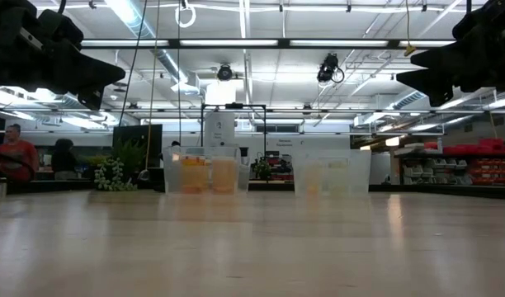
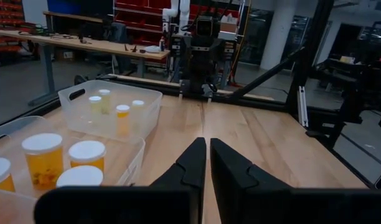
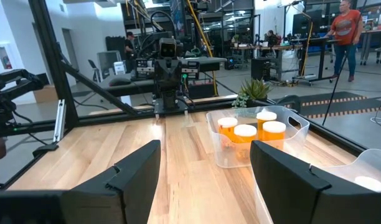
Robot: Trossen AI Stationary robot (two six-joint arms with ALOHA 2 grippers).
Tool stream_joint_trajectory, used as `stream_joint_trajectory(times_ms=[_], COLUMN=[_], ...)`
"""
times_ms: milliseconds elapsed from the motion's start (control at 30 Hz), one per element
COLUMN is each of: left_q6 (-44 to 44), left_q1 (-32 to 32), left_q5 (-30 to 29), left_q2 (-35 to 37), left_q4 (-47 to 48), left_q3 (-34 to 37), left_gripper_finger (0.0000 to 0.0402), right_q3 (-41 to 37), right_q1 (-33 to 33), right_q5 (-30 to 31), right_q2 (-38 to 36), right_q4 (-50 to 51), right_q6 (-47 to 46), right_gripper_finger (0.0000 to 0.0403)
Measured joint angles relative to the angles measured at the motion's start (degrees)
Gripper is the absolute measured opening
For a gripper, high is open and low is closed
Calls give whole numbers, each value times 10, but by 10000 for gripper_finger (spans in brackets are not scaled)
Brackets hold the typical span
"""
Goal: Pick and place medicine bottles into bin by pill shape (circle, oval)
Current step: Return to Home Position
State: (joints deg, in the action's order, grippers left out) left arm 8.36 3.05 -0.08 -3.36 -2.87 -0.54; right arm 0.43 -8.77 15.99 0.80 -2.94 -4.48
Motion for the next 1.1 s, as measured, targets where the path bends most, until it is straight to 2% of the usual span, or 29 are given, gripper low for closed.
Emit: stream_joint_trajectory(times_ms=[1100], left_q6=[0], left_q1=[0], left_q5=[-1], left_q2=[0], left_q4=[-1], left_q3=[0], left_gripper_finger=[25], right_q3=[0], right_q1=[0], right_q5=[0], right_q2=[0], right_q4=[0], right_q6=[0], right_gripper_finger=[255])
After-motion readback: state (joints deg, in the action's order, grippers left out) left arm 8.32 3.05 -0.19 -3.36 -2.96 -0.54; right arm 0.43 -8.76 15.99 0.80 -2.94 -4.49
